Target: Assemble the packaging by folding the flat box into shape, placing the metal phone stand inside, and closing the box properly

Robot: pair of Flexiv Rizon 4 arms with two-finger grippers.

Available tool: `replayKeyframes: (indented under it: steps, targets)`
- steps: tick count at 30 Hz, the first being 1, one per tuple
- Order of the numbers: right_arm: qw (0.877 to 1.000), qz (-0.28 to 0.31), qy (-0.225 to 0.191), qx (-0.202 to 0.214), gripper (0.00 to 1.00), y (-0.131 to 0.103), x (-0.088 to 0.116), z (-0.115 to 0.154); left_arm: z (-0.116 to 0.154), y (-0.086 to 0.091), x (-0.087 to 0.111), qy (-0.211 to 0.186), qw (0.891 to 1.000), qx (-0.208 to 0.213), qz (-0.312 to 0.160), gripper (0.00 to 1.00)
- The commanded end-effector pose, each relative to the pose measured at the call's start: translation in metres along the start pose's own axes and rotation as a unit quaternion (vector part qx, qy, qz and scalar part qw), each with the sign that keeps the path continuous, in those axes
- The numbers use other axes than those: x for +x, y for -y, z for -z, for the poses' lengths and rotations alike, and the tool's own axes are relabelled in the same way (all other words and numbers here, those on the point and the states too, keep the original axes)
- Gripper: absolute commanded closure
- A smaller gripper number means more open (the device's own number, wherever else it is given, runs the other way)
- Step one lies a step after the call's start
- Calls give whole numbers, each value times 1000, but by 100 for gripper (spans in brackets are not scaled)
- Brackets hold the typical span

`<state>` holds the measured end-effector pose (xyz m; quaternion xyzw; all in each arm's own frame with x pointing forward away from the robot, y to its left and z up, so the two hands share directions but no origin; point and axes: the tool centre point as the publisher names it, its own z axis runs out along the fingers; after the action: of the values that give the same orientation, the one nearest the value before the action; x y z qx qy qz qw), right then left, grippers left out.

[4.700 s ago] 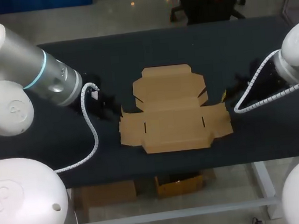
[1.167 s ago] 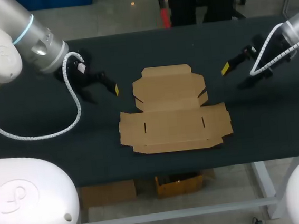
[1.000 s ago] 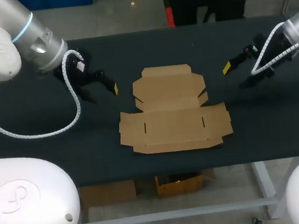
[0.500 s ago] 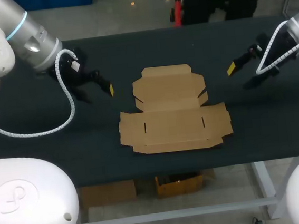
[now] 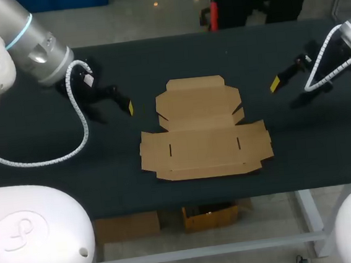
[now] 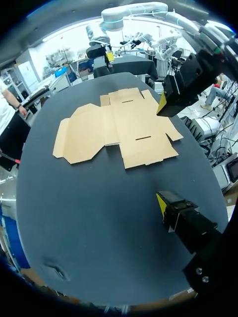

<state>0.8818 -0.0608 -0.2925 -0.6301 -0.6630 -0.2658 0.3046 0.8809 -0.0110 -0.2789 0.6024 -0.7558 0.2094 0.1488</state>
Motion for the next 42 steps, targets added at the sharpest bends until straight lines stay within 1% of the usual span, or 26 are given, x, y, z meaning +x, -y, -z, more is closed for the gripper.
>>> replayKeyframes:
  steps: [1, 3, 8, 11, 17, 24, 27, 30, 32, 36, 41, 42]
  targets:
    - [1000, -5, 3, -7, 0, 10, 1, 5, 7, -13, 5, 8, 1000, 9, 4, 0]
    - [1000, -13, 8, -8, 0, 16, 3, 6, 9, -19, 8, 16, 1000, 11, 13, 0]
    - [1000, -20, 5, -14, 0, 27, 3, 10, 11, -29, 13, 16, 999, 22, 37, 0]
    - [1000, -22, -1, -20, 0, 33, 2, 13, 13, -35, 16, 13, 999, 26, 41, 0]
    - [999, -27, -5, -28, 0, 44, 0, 17, 16, -49, 23, 19, 998, 37, 47, 0]
    - [998, -46, 4, -32, 0, 59, -2, 18, 17, -64, 30, 26, 997, 39, 67, 0]
    - [998, -53, 7, -36, 0, 68, -4, 18, 15, -74, 34, 44, 995, 35, 82, 0]
    - [997, -59, 12, -38, 0, 76, -4, 17, 16, -84, 37, 52, 994, 40, 89, 0]
    - [998, -54, 17, -38, 0, 80, -2, 16, 17, -90, 39, 52, 994, 41, 88, 0]
    - [999, -17, 21, -45, 0, 89, -1, 18, 18, -97, 40, 48, 995, 42, 82, 0]
    - [999, 3, 11, -32, 0, 96, -7, 19, 16, -100, 39, 36, 996, 29, 77, 0]
    - [999, 3, 11, -32, 0, 98, -8, 20, 15, -101, 39, 34, 997, 21, 70, 0]
